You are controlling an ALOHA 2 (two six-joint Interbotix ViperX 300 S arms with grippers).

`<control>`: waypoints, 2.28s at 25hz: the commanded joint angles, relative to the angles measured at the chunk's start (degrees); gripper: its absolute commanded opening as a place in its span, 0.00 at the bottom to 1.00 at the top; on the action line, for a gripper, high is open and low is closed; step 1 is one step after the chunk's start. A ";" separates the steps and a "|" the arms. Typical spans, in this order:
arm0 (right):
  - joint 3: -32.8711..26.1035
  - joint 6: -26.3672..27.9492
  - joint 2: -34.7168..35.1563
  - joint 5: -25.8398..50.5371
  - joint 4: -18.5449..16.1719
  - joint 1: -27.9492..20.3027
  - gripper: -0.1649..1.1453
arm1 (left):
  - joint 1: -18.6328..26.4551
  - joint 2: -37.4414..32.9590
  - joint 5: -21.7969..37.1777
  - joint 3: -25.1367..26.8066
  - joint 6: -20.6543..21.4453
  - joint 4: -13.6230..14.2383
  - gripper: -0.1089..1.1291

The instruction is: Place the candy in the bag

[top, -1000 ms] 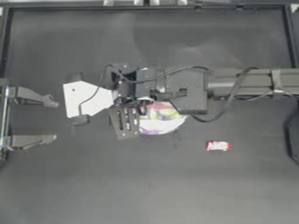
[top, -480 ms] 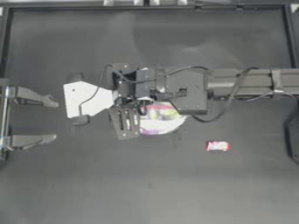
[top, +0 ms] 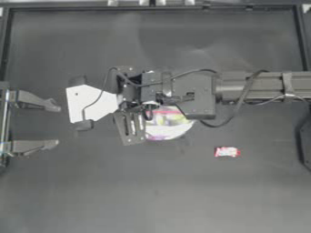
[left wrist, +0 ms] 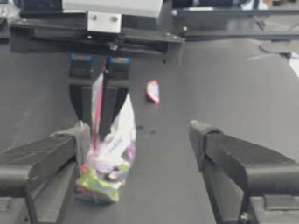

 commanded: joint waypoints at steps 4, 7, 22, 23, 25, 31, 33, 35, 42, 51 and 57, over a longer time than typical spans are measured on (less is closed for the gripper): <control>-1.05 0.18 -1.67 -0.70 -0.18 0.09 0.39 | 0.09 0.18 1.05 -0.44 -0.09 -0.62 0.88; -0.97 0.18 -1.93 -0.97 0.00 0.09 0.39 | 0.44 0.53 1.41 -0.18 -0.09 -0.97 0.88; 1.93 0.26 -5.45 -3.43 0.35 -0.18 0.37 | 2.46 2.72 2.11 0.35 -0.09 -1.41 0.88; 2.46 0.26 -5.80 -3.87 0.35 -0.18 0.37 | 2.55 2.81 2.11 0.35 -0.09 -1.41 0.88; 3.60 0.53 -6.68 -5.01 0.35 -0.26 0.37 | 2.55 3.08 2.11 0.26 -0.09 -1.41 0.88; 8.53 0.97 -9.67 -10.02 1.23 -0.44 0.37 | 2.72 6.24 1.41 -0.26 -0.09 -1.58 0.88; 10.02 1.05 -10.46 -11.78 1.67 -0.53 0.37 | 2.81 7.91 0.62 -0.62 -0.09 -1.58 0.88; 11.34 1.05 -11.25 -12.83 1.85 -0.62 0.36 | 2.81 9.76 -0.88 -0.88 -0.09 -1.58 0.88; 15.82 1.93 -13.97 -16.70 1.58 -0.70 0.34 | 2.99 18.90 -6.24 -3.43 0.26 -1.58 0.88; 17.40 2.02 -14.41 -18.37 1.58 -0.70 0.34 | 5.27 32.52 -14.59 -7.65 1.05 -1.58 0.88; 17.49 2.02 -14.41 -18.63 1.85 -0.70 0.34 | 6.94 36.65 -14.50 -10.72 1.14 -1.58 0.87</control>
